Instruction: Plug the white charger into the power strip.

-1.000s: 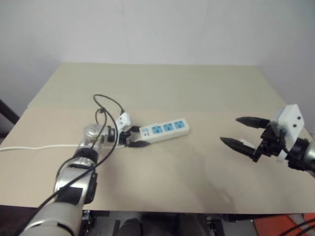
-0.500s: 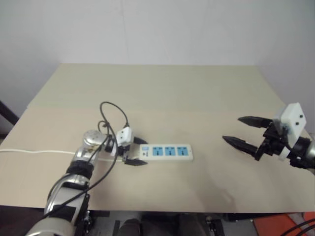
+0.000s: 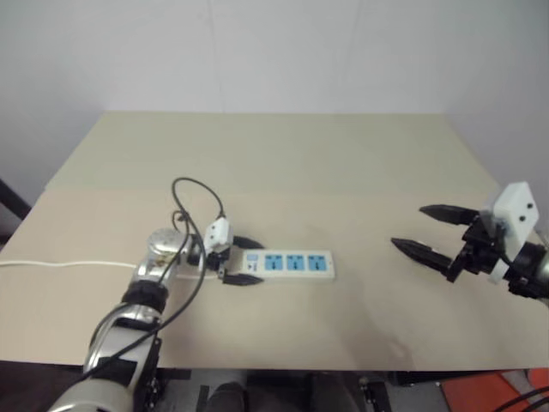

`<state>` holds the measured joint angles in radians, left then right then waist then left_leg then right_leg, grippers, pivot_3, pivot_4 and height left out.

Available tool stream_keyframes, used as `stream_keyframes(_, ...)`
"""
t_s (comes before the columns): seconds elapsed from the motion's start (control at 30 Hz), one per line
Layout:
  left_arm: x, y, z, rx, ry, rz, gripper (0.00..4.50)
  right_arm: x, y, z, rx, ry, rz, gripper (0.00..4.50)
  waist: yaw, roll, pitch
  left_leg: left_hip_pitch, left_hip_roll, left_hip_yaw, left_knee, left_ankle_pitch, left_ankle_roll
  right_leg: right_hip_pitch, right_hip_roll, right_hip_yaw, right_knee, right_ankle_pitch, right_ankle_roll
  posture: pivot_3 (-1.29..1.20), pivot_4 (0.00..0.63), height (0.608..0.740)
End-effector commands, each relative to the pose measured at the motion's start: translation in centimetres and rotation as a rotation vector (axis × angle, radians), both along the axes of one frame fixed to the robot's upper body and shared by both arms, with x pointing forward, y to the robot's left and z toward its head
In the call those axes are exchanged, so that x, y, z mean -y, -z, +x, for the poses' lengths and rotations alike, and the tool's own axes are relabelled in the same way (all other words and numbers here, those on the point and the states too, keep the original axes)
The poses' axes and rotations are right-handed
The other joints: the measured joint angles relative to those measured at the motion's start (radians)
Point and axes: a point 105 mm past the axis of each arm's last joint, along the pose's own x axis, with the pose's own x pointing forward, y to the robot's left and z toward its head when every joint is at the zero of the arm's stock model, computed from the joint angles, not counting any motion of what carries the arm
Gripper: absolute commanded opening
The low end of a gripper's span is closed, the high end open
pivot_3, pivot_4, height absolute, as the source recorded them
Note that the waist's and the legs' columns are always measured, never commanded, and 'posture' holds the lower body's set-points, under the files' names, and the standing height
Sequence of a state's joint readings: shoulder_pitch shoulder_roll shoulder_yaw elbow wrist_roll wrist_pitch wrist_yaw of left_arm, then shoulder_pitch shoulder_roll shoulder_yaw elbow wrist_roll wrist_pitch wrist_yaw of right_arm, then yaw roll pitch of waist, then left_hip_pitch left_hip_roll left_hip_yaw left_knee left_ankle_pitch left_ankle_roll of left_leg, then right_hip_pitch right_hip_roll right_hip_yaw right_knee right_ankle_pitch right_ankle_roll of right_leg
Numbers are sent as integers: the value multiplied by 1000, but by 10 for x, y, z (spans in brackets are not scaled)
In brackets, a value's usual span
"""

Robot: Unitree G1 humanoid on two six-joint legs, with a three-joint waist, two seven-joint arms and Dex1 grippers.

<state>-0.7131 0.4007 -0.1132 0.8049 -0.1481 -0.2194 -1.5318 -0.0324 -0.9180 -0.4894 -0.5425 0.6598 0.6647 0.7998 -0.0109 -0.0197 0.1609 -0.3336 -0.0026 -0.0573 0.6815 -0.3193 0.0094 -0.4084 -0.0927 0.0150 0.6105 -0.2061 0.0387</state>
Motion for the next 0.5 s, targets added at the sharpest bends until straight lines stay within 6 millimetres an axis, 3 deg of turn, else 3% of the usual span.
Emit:
stream_keyframes(0.03,5,-4,-2,23,44,-25,4472,-1,-16,-5,52,-7,-5,4500,0,0,0,0,0,0,0,0,0,0,0,0,0,0,0,0,150,740)
stream_keyframes(0.5,6,14,-5,17,15,-52,4472,1,-24,-7,51,-12,-14,4500,2,5,-3,0,0,0,0,0,0,4,0,1,-1,0,0,0,150,740)
